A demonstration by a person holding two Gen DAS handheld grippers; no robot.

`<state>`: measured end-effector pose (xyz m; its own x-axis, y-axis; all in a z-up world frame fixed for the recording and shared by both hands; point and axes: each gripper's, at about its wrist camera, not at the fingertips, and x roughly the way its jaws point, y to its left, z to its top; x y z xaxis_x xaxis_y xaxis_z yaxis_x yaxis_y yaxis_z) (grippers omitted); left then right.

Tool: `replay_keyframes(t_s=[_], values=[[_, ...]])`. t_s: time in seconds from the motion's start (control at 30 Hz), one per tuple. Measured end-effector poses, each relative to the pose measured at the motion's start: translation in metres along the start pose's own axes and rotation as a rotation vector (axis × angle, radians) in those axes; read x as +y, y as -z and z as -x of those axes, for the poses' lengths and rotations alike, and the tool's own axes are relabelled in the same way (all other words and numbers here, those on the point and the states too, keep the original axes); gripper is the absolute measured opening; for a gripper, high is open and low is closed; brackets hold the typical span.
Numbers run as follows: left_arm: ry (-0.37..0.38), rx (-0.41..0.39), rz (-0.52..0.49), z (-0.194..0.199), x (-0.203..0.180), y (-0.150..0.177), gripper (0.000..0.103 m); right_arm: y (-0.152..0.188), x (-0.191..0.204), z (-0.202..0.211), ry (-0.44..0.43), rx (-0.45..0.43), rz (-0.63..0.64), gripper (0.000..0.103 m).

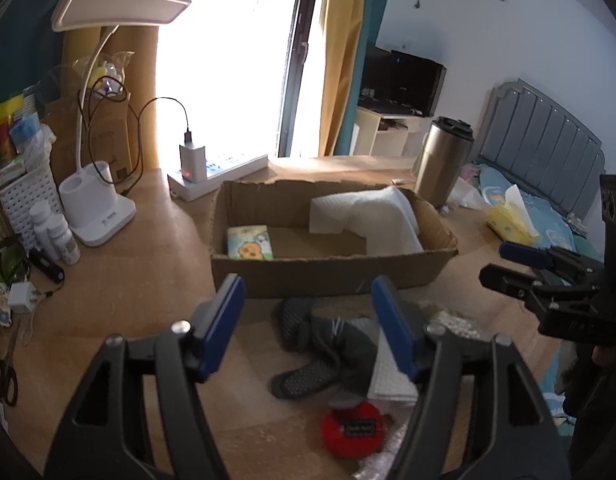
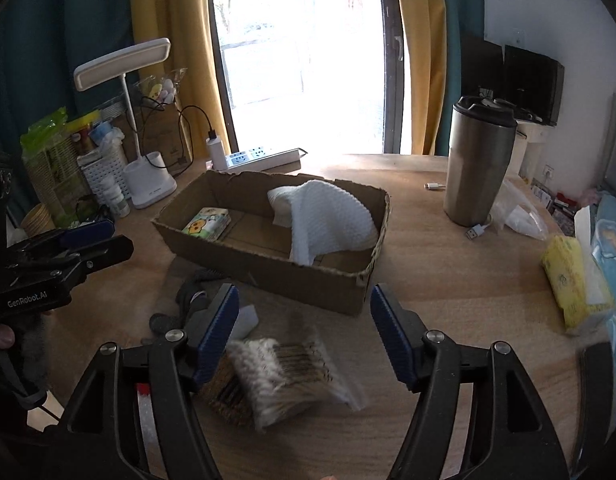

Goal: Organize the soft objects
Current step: 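Move both open tools back toward the items on the desk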

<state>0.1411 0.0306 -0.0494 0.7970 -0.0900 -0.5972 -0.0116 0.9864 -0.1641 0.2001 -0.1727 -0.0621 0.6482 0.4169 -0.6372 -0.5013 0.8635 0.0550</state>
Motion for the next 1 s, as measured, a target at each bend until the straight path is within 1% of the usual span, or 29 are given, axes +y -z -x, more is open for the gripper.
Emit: replay_keyframes(t_s=[0.2, 0.5, 0.77, 1.0], values=[[0.007, 0.006, -0.004, 0.005, -0.008, 0.009, 0.069, 0.009, 0.004, 0.009, -0.006, -0.007, -0.001, 0.072], [0.019, 0.038, -0.012, 0.009, -0.024, 0.030, 0.070, 0.027, 0.007, 0.017, -0.021, -0.007, -0.002, 0.072], [0.025, 0.087, -0.015, 0.009, -0.039, 0.057, 0.070, 0.045, 0.007, 0.020, -0.041, -0.001, -0.009, 0.072], [0.029, 0.128, -0.017, 0.011, -0.044, 0.078, 0.070, 0.064, 0.008, 0.024, -0.050, 0.003, -0.017, 0.072]])
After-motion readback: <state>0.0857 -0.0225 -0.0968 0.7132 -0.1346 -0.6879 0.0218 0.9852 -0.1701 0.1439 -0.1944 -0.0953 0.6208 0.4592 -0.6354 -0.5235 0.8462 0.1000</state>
